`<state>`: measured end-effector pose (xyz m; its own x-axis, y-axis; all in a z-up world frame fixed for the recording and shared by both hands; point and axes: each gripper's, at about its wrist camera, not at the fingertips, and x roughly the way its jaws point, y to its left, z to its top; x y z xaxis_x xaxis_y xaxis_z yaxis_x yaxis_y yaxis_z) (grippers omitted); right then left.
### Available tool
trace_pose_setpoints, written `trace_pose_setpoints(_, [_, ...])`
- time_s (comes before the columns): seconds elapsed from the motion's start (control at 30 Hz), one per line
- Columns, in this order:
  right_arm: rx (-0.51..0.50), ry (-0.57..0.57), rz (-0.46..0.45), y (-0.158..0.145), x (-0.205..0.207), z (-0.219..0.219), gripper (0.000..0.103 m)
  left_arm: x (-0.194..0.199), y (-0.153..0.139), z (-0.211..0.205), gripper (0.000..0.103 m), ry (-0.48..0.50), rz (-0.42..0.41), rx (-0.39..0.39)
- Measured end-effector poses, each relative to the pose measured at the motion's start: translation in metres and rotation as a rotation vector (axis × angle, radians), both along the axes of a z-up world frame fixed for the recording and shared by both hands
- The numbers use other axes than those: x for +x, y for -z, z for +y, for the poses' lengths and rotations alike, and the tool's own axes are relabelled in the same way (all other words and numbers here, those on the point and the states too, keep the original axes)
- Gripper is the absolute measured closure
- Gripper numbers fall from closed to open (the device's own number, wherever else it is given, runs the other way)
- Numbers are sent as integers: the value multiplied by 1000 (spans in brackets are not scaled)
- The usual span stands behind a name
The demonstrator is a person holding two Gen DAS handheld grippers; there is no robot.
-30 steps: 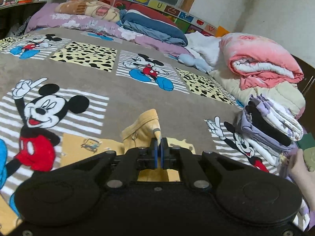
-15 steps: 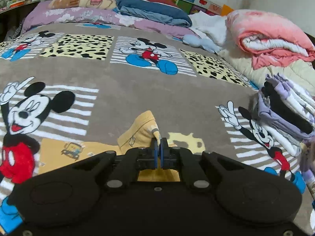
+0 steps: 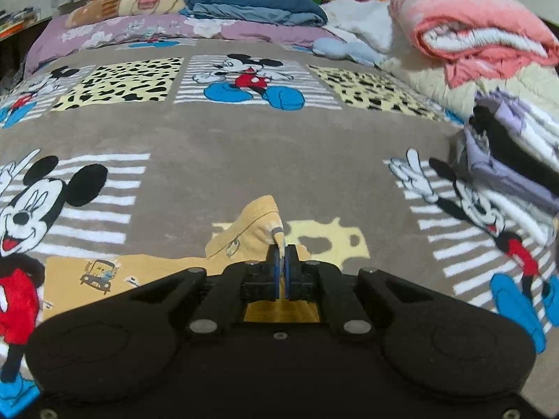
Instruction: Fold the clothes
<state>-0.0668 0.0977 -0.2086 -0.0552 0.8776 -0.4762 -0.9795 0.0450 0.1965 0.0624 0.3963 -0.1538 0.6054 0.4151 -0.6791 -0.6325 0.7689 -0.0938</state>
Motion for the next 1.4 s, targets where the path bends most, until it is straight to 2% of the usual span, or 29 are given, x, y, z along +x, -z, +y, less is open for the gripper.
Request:
trace_pose_setpoints(0.03, [-7, -7, -41, 0, -5, 1, 44, 2, 1, -1, 101, 8, 11, 13])
trace_pose_setpoints(0.07, [-13, -13, -76, -1, -9, 2, 44, 4, 3, -2, 94, 17, 23, 25])
trace_pose_setpoints(0.13, [-23, -24, -131, -1, -15, 4, 44, 8, 6, -4, 69, 33, 45, 50])
trace_pose_setpoints(0.17, [-27, -29, -158, -1, -19, 4, 44, 4, 4, -3, 67, 30, 31, 53])
trace_pose_setpoints(0.33, [-38, -37, -217, -1, -23, 6, 43, -37, -4, 15, 67, -27, -36, 28])
trace_pose_setpoints(0.5, [-34, -25, -177, -1, -18, 6, 43, -82, 3, 24, 67, -39, -32, 6])
trace_pose_setpoints(0.63, [-26, -14, -126, 0, -12, 6, 41, -99, 16, 20, 68, -10, -37, -53])
trace_pose_setpoints(0.7, [-22, -8, -102, 0, -11, 6, 40, -103, 23, 23, 68, -24, -47, -93])
trace_pose_setpoints(0.83, [-13, 3, -61, 1, -8, 6, 38, -103, 30, 39, 68, -72, -121, -192])
trace_pose_setpoints(0.97, [-9, 6, -54, 3, -8, 7, 38, -91, 33, 49, 68, -72, -137, -239])
trace_pose_setpoints(1.07, [-8, 1, -63, 4, -10, 7, 36, -85, 32, 50, 68, -61, -160, -261])
trace_pose_setpoints(1.17, [-6, -2, -58, 4, -10, 8, 35, -82, 32, 49, 75, -55, -155, -251])
trace_pose_setpoints(1.4, [-1, -2, -46, 5, -9, 8, 34, -73, 32, 57, 78, -58, -161, -269])
